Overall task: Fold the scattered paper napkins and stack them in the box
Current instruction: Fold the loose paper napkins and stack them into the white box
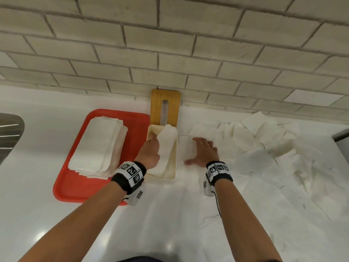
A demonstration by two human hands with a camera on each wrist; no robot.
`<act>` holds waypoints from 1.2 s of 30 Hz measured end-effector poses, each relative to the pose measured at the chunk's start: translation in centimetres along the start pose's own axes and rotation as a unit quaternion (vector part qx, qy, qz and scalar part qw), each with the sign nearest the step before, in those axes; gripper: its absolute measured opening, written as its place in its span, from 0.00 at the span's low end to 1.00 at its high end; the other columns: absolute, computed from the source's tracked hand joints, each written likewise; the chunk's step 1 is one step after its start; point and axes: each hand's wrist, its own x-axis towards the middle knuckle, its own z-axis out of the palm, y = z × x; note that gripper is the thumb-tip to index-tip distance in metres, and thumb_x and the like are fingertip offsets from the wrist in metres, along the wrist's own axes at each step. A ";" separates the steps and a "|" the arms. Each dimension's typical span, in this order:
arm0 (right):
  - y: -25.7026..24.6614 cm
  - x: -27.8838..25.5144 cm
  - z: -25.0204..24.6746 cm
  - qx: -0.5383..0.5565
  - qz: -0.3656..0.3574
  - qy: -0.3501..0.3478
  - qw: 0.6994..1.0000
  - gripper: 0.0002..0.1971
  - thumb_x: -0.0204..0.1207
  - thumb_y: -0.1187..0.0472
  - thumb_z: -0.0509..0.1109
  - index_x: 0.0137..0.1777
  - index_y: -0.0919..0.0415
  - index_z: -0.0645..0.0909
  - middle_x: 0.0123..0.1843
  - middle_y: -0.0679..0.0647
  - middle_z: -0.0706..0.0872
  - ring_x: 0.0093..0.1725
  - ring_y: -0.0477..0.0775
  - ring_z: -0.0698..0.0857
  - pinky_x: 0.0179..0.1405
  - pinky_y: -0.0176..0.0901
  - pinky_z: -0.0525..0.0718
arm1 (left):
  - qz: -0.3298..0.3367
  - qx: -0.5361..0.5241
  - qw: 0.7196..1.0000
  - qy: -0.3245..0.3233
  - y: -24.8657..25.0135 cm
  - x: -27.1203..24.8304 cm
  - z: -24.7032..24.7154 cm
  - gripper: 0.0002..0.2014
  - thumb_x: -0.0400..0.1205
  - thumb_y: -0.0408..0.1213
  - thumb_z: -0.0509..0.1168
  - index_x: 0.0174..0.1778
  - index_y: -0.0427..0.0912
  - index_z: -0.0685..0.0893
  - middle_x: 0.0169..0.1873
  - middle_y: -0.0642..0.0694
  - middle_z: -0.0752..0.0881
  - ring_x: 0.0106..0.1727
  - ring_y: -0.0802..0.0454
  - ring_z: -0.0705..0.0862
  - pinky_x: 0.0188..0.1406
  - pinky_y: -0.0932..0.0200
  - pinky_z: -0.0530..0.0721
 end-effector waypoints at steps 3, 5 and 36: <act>-0.6 0.7 0.0 -0.057 0.003 0.005 0.998 0.59 0.57 0.30 0.89 0.85 0.49 0.65 0.83 0.57 0.74 0.83 0.68 0.68 0.78 0.67 0.70 | 0.005 0.034 0.999 -0.021 0.9 0.8 0.9 0.43 0.88 0.19 0.62 0.93 0.32 0.41 0.81 0.29 0.74 0.78 0.34 0.81 0.73 0.49 0.82; -0.5 1.3 -0.1 -0.055 0.004 -0.023 0.998 0.58 0.60 0.33 0.89 0.86 0.51 0.65 0.83 0.58 0.76 0.84 0.70 0.69 0.79 0.67 0.70 | -0.017 0.049 0.998 -0.043 1.3 1.2 1.6 0.44 0.90 0.20 0.61 0.93 0.32 0.35 0.86 0.31 0.69 0.83 0.35 0.76 0.77 0.50 0.78; -4.5 -10.3 -15.0 0.031 -0.227 0.027 0.973 0.11 0.75 0.55 0.87 0.50 0.53 0.88 0.43 0.49 0.88 0.43 0.42 0.83 0.41 0.40 0.78 | 0.213 -0.247 0.945 0.032 3.8 -4.4 1.8 0.44 0.75 0.58 0.84 0.82 0.54 0.70 0.76 0.61 0.80 0.76 0.64 0.79 0.81 0.56 0.78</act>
